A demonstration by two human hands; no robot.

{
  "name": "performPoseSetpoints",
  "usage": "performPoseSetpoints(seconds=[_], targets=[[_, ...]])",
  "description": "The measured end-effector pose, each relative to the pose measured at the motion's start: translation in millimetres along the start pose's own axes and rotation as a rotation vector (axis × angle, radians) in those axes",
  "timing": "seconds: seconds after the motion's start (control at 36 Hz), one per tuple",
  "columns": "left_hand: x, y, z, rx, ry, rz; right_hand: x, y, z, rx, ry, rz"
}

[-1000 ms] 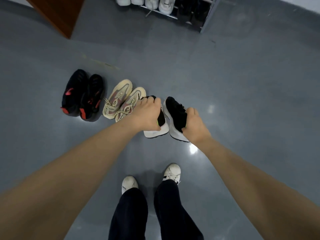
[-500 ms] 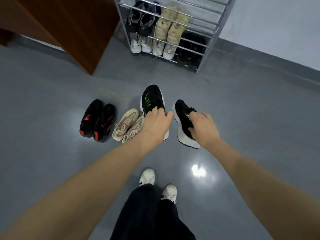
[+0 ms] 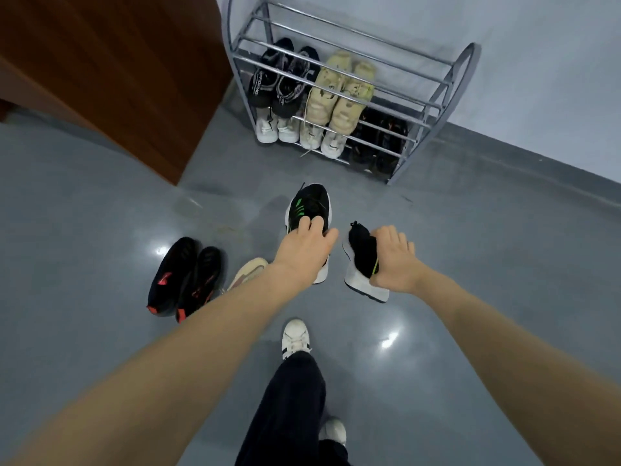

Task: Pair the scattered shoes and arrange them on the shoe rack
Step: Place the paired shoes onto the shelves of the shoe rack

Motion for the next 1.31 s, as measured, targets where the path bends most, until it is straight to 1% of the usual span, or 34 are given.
performPoseSetpoints(seconds=[0.11,0.19,0.36,0.42,0.56,0.58,0.64,0.69,0.72,0.86,0.92,0.97,1.08,1.14,1.25,1.31], targets=[[-9.5,11.1,-35.2,-0.049,-0.028,0.010,11.2,18.1,-30.7,0.039,-0.039,0.079],[-12.6,18.6,-58.5,-0.078,-0.049,0.014,15.5,39.2,-50.6,0.078,-0.035,0.140],[-13.4,34.6,-110.4,-0.093,-0.088,-0.006,33.9,75.0,-95.6,0.123,-0.039,0.128],[-10.2,37.8,-132.3,-0.096,-0.109,-0.014,42.3,80.9,-114.6,0.115,-0.033,0.108],[-1.3,43.1,-189.9,-0.094,-0.063,0.012,64.9,91.6,-162.1,0.108,0.001,0.097],[2.2,45.4,-201.1,-0.075,-0.064,-0.001,70.9,93.2,-170.4,0.095,0.006,0.095],[11.2,55.3,-224.0,0.037,-0.106,-0.063,80.1,94.3,-186.6,0.057,0.042,0.121],[20.1,64.4,-235.6,0.114,-0.187,-0.169,82.4,94.4,-195.8,0.042,0.077,0.148],[22.5,66.1,-243.7,0.149,-0.227,-0.173,86.5,94.9,-201.6,0.044,0.079,0.152],[26.1,52.1,-278.2,0.161,-0.297,-0.153,97.3,87.0,-227.8,0.090,0.112,0.200],[28.7,41.8,-287.5,0.177,-0.348,-0.109,101.8,82.5,-236.0,0.105,0.101,0.205],[30.7,31.8,-290.7,0.200,-0.379,-0.122,105.9,79.7,-240.1,0.123,0.085,0.220],[32.4,10.8,-293.1,0.169,-0.426,-0.130,118.9,75.2,-238.7,0.124,0.030,0.163],[30.7,16.6,-294.4,0.178,-0.429,-0.085,120.3,75.0,-235.5,0.126,0.017,0.147],[34.4,31.4,-290.6,0.225,-0.511,-0.107,123.0,77.0,-232.1,0.132,-0.037,0.108],[33.0,36.5,-292.5,0.246,-0.520,-0.115,122.7,78.6,-231.7,0.155,-0.050,0.089]])
Point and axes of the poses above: each hand's wrist, its own z-axis away from the middle knuckle, its own y-axis out of the back of the hand, x = y × z, the point moved 10 cm from there along -z, towards the middle knuckle, and after that the axes turned 14 degrees about z, right-handed, at the moved point
